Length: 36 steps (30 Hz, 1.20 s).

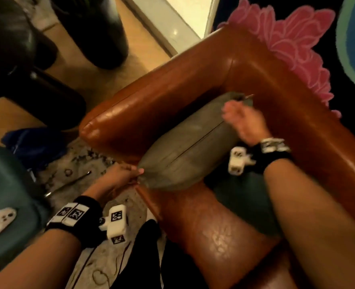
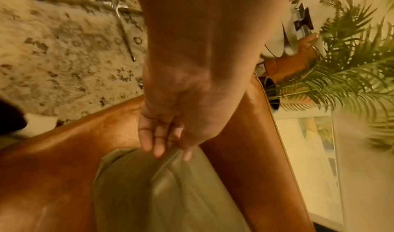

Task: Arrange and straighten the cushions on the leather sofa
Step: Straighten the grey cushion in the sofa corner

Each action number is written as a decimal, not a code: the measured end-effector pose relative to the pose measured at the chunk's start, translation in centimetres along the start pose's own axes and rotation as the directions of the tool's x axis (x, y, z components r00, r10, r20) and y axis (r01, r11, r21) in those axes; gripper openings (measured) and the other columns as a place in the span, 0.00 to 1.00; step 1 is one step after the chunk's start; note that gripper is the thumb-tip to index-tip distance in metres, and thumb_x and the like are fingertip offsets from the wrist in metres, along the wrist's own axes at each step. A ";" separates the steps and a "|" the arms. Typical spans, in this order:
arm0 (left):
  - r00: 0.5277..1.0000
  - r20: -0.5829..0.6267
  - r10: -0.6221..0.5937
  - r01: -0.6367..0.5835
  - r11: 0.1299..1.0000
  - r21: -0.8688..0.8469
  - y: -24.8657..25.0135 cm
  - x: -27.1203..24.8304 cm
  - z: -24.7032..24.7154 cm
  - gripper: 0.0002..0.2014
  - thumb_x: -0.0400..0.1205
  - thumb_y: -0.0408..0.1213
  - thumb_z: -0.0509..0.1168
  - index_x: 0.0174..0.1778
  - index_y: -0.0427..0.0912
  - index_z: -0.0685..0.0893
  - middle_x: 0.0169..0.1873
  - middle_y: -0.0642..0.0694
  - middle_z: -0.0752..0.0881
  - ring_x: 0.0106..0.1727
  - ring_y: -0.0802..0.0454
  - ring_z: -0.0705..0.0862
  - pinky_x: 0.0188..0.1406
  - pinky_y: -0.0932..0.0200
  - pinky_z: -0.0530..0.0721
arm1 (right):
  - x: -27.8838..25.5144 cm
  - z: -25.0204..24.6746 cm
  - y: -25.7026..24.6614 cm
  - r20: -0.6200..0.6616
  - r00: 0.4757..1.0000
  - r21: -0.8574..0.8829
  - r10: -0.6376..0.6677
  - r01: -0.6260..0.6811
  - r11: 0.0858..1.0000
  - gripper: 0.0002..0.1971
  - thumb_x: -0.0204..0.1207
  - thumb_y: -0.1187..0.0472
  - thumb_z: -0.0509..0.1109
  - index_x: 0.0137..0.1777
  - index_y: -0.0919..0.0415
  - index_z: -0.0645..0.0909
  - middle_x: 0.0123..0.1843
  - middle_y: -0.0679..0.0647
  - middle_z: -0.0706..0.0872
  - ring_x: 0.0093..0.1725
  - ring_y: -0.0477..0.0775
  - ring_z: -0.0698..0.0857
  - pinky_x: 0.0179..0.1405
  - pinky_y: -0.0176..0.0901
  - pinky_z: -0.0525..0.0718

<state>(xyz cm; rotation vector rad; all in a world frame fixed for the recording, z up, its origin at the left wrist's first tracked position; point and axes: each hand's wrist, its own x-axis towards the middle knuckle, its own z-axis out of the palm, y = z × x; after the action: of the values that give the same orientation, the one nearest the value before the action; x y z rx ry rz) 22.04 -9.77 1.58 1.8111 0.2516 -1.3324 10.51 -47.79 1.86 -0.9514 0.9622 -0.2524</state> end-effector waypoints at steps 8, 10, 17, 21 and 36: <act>0.995 0.103 0.016 0.016 0.953 -0.304 -0.5 -2.6 4.5 0.14 0.81 0.31 0.71 0.62 0.34 0.84 0.56 0.36 0.91 0.51 0.42 0.92 0.42 0.51 0.92 | 4.3 -4.3 -4.0 -0.126 0.929 -0.763 -0.347 0.133 0.633 0.32 0.68 0.38 0.79 0.62 0.63 0.87 0.58 0.56 0.90 0.55 0.54 0.87 0.64 0.57 0.86; 0.993 0.095 0.070 -0.042 0.960 -0.278 -1.2 -2.8 3.8 0.17 0.79 0.30 0.72 0.63 0.30 0.84 0.56 0.33 0.90 0.52 0.41 0.91 0.42 0.54 0.92 | 3.9 -4.3 -4.4 -0.093 0.880 -0.844 -0.467 0.179 0.505 0.16 0.74 0.50 0.78 0.51 0.63 0.89 0.49 0.60 0.92 0.46 0.54 0.86 0.55 0.56 0.86; 0.957 -0.093 0.276 -0.259 0.951 0.167 -0.7 -2.4 1.4 0.18 0.82 0.50 0.70 0.36 0.38 0.83 0.22 0.44 0.82 0.24 0.49 0.79 0.24 0.59 0.74 | 4.3 -3.7 -6.3 -0.105 0.876 -0.839 -0.470 0.176 0.515 0.20 0.68 0.44 0.82 0.32 0.60 0.83 0.28 0.52 0.80 0.32 0.50 0.76 0.38 0.49 0.75; 0.931 -0.202 0.305 -0.278 0.948 0.152 0.2 -0.2 1.9 0.19 0.81 0.52 0.70 0.34 0.40 0.81 0.23 0.41 0.82 0.24 0.46 0.78 0.23 0.57 0.73 | 5.2 -2.3 -5.7 -0.228 0.810 -0.851 -0.540 0.103 0.514 0.17 0.70 0.48 0.80 0.45 0.64 0.89 0.42 0.61 0.90 0.45 0.60 0.87 0.47 0.52 0.80; 0.978 -0.188 0.085 -0.141 0.939 -0.312 -2.2 -1.4 5.3 0.14 0.78 0.36 0.76 0.57 0.34 0.87 0.50 0.37 0.93 0.42 0.47 0.93 0.33 0.58 0.91 | 0.9 -1.5 4.7 0.356 0.764 -0.926 -0.538 0.211 -0.313 0.36 0.84 0.34 0.54 0.89 0.42 0.51 0.91 0.65 0.45 0.89 0.70 0.47 0.84 0.66 0.37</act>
<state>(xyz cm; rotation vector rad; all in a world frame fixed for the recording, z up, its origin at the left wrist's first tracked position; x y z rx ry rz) 16.50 -11.86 1.31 1.6335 0.4275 -0.9887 8.86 -46.40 -2.65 -2.9481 0.8754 -0.1146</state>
